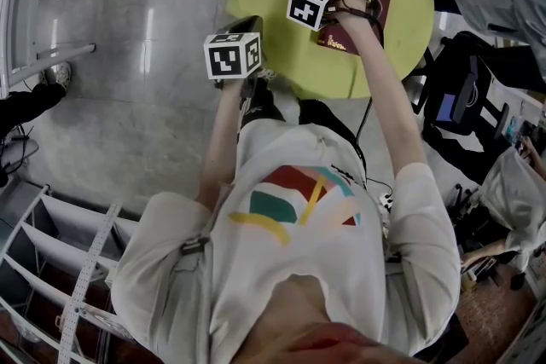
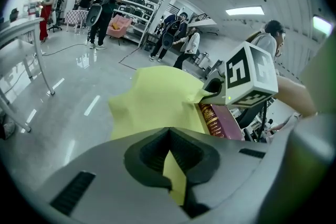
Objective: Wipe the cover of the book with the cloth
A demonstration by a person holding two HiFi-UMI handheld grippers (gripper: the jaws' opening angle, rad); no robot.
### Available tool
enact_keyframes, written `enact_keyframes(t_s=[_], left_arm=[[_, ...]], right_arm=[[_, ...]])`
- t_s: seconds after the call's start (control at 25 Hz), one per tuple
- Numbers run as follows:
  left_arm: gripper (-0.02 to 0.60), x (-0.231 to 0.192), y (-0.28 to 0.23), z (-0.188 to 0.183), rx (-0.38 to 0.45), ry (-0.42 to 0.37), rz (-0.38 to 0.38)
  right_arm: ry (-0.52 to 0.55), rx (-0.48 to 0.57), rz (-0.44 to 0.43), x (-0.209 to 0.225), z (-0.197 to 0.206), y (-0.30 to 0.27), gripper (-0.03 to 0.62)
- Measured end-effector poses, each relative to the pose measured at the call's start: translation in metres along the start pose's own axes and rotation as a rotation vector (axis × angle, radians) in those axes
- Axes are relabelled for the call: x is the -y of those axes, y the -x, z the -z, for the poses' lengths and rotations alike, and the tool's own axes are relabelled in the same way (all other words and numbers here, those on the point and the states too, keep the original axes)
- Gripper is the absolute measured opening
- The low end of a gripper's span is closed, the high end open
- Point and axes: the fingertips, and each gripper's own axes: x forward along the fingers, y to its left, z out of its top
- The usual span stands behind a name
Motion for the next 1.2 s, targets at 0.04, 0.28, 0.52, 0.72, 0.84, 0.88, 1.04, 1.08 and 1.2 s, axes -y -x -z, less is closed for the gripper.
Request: enact_keyframes(t_s=[0.04, 0.28, 0.52, 0.72, 0.84, 0.88, 1.04, 1.08, 1.2], left_arm=[[0.015, -0.001, 0.001, -0.001, 0.003, 0.000, -0.001], [0.015, -0.009, 0.006, -0.004, 0.020, 0.012, -0.014], [0.015, -0.013, 0.010, 0.000, 0.029, 0.022, -0.026], [0.015, -0.010, 0.012, 0.006, 0.031, 0.026, -0.028], [0.015, -0.005, 0.013, 0.007, 0.037, 0.025, -0.027], [0.015, -0.003, 0.012, 0.007, 0.039, 0.024, -0.027], [0.015, 0.003, 0.009, 0.007, 0.045, 0.021, -0.025], [0.015, 0.005, 0.008, 0.007, 0.046, 0.020, -0.024], [0.015, 0.010, 0.007, 0.008, 0.047, 0.017, -0.019]], right_arm=[[0.008, 0.001, -0.005, -0.006, 0.000, 0.002, 0.029], [0.041, 0.026, -0.036, -0.048, -0.002, 0.017, 0.031], [0.050, 0.055, -0.070, -0.097, -0.002, 0.035, 0.031], [0.050, 0.079, -0.092, -0.134, 0.000, 0.048, 0.031], [0.056, 0.086, -0.101, -0.151, 0.004, 0.053, 0.031], [0.059, 0.088, -0.104, -0.155, 0.006, 0.053, 0.030], [0.051, 0.101, -0.122, -0.169, 0.011, 0.056, 0.031], [0.049, 0.104, -0.126, -0.172, 0.012, 0.057, 0.031], [0.050, 0.116, -0.136, -0.181, 0.014, 0.059, 0.031]])
